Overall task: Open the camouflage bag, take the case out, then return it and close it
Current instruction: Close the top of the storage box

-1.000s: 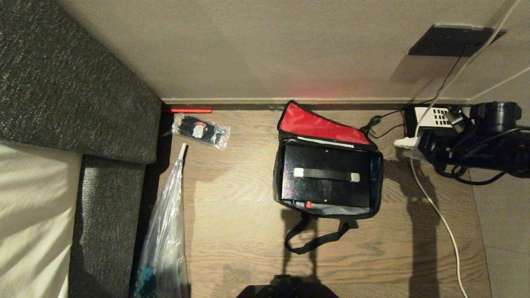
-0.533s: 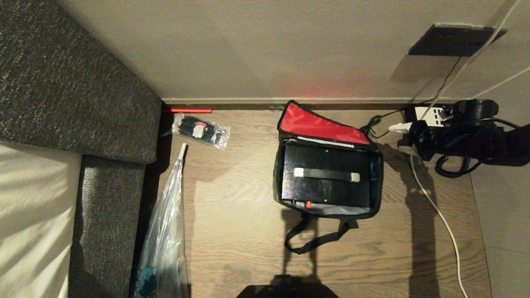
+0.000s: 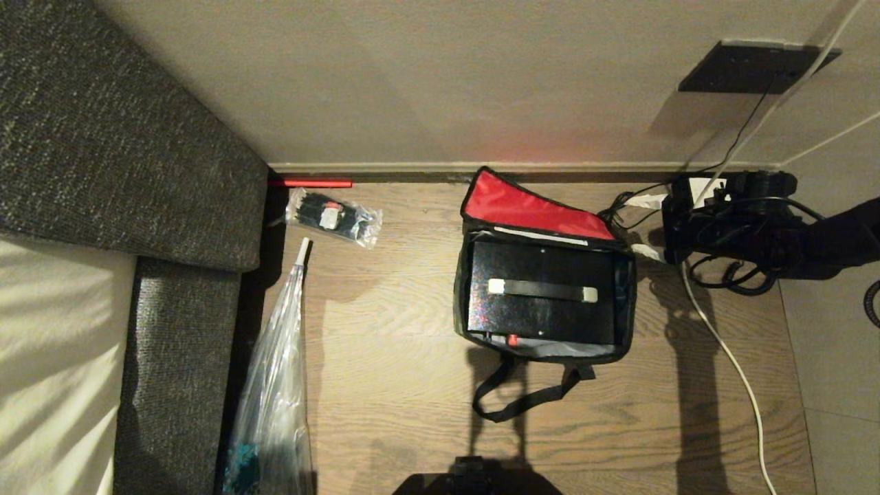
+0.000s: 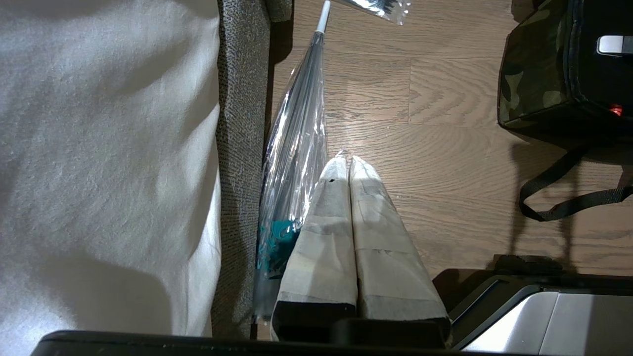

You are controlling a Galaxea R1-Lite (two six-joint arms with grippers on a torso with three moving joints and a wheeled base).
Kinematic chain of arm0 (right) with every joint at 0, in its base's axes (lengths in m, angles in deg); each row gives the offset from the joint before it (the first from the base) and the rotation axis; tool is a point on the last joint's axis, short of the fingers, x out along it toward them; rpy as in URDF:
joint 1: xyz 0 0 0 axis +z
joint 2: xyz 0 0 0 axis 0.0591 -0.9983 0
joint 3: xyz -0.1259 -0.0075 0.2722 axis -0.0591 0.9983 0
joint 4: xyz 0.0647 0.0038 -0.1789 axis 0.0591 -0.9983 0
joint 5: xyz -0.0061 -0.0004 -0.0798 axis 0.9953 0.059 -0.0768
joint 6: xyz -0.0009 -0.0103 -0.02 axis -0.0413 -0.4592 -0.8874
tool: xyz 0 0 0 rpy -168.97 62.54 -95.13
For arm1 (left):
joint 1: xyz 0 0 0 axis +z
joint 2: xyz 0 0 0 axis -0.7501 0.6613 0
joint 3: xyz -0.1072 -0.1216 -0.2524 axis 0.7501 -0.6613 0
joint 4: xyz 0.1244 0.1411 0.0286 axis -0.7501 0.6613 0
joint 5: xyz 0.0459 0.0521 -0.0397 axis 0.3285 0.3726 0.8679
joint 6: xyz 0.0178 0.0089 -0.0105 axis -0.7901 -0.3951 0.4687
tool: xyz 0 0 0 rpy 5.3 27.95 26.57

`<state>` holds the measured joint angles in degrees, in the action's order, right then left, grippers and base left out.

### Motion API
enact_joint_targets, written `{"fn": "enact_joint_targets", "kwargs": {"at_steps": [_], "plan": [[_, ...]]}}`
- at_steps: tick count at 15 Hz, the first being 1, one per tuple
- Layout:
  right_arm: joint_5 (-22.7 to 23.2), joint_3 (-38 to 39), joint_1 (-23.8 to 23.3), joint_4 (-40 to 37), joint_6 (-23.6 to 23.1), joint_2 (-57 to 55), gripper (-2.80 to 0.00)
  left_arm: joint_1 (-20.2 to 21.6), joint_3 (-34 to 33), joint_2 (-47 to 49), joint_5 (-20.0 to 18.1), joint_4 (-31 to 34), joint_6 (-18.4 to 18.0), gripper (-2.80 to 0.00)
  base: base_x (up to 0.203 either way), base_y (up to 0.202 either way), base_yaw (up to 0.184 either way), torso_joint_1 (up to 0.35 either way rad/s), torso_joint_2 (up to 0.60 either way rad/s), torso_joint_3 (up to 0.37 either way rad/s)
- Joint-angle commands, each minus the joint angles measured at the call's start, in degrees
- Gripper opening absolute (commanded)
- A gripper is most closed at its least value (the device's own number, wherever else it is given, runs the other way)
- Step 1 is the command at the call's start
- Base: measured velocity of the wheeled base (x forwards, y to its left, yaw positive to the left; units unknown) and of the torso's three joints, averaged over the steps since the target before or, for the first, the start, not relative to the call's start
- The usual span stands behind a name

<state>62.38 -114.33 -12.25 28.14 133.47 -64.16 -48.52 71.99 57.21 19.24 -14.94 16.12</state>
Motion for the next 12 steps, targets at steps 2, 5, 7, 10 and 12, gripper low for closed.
{"fn": "enact_joint_targets", "kwargs": {"at_steps": [2,5,7,10,12], "plan": [[0.93,0.2,2.08,0.37,-0.08,-1.93,0.0,0.01,-0.18,0.07,0.02,-0.05,0.01,-2.8,0.0,0.0,0.0,0.0,0.0,0.0],[0.29,-1.13,3.52,0.66,-0.31,-3.58,0.0,0.01,-0.18,0.07,0.02,-0.05,0.01,-2.8,0.0,0.0,0.0,0.0,0.0,0.0],[0.19,-2.77,3.9,2.76,-0.44,-4.68,0.0,0.01,-0.09,0.07,0.02,-0.05,0.01,-2.8,0.0,0.0,0.0,0.0,0.0,0.0],[-1.31,-3.3,4.03,9.62,-0.78,-7.01,0.0,0.01,-0.17,0.07,-0.01,-0.05,0.01,-2.8,0.0,0.0,0.0,0.0,0.0,0.0],[-1.68,-4.85,4.03,10.46,-0.96,-8.23,0.0,0.01,-0.1,0.07,-0.02,-0.05,0.01,-2.8,0.0,0.0,0.0,0.0,0.0,0.0]]}}
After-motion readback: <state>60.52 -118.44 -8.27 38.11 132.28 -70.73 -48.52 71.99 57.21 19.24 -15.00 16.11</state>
